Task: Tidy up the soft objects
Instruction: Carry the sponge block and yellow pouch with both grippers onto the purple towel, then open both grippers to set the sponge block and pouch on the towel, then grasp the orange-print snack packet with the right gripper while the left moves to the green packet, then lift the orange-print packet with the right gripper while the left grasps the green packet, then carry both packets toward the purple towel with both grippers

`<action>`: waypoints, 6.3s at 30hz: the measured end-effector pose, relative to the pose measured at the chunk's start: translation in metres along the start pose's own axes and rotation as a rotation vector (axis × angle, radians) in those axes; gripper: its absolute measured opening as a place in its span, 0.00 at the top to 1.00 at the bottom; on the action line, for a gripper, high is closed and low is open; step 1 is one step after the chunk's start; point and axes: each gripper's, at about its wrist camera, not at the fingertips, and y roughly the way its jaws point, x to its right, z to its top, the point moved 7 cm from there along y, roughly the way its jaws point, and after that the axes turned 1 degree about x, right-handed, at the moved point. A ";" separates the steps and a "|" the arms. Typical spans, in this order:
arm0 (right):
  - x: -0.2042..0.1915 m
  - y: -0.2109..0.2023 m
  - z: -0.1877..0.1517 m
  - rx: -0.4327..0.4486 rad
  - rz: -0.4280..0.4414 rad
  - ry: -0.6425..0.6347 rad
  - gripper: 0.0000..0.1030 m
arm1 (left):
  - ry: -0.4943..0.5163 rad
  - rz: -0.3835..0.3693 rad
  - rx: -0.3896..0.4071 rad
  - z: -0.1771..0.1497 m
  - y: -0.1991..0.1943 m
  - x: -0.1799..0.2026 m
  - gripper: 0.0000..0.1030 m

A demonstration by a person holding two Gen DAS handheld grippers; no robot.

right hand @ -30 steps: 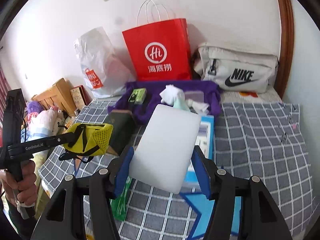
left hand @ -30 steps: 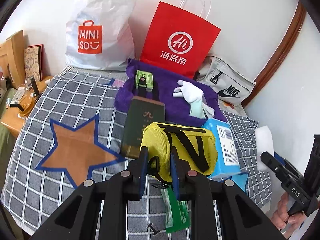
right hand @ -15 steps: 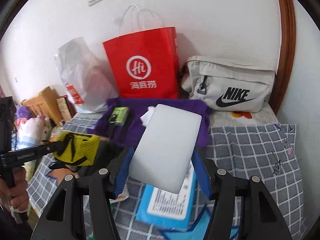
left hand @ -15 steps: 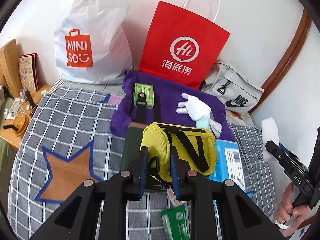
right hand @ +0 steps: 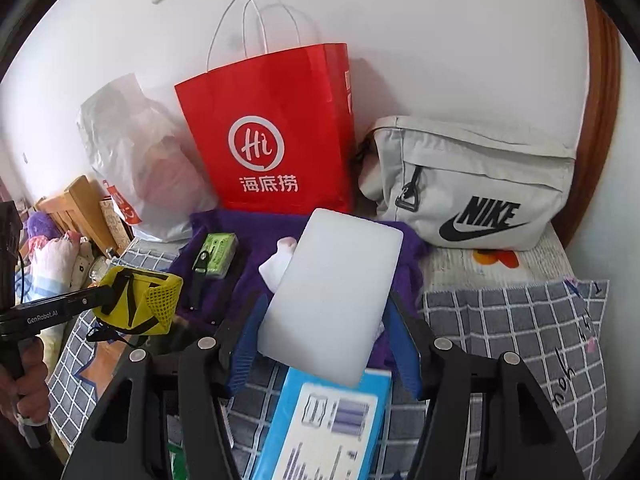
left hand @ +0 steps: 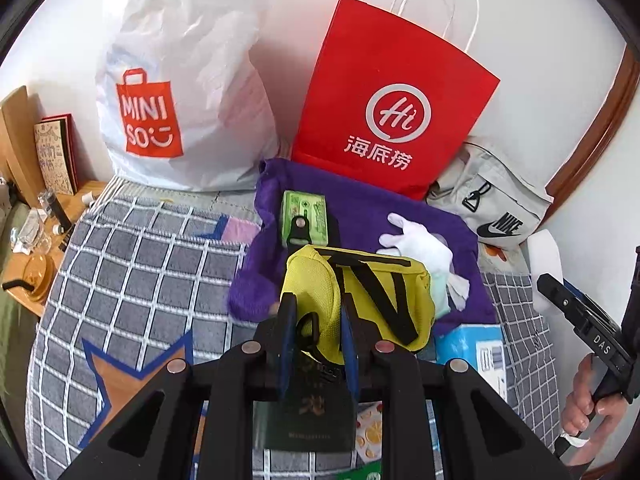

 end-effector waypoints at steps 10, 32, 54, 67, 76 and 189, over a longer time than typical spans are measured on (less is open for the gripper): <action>0.014 0.061 0.011 -0.093 0.048 0.046 0.43 | 0.035 0.061 0.002 0.025 0.031 0.006 0.80; 0.030 0.125 -0.028 -0.309 0.016 0.008 0.42 | 0.059 0.036 -0.127 0.013 0.108 0.021 0.80; 0.018 0.074 -0.006 -0.151 0.007 -0.015 0.28 | 0.010 0.054 -0.123 0.013 0.080 0.002 0.53; -0.089 0.026 -0.097 -0.220 0.171 -0.146 0.28 | -0.084 0.059 -0.029 -0.029 0.001 -0.048 0.53; -0.133 0.036 -0.148 -0.313 0.173 -0.233 0.29 | -0.117 0.110 -0.029 -0.079 -0.015 -0.089 0.52; -0.028 -0.088 -0.209 -0.141 0.038 0.060 0.73 | 0.052 0.113 -0.143 -0.172 -0.050 0.006 0.75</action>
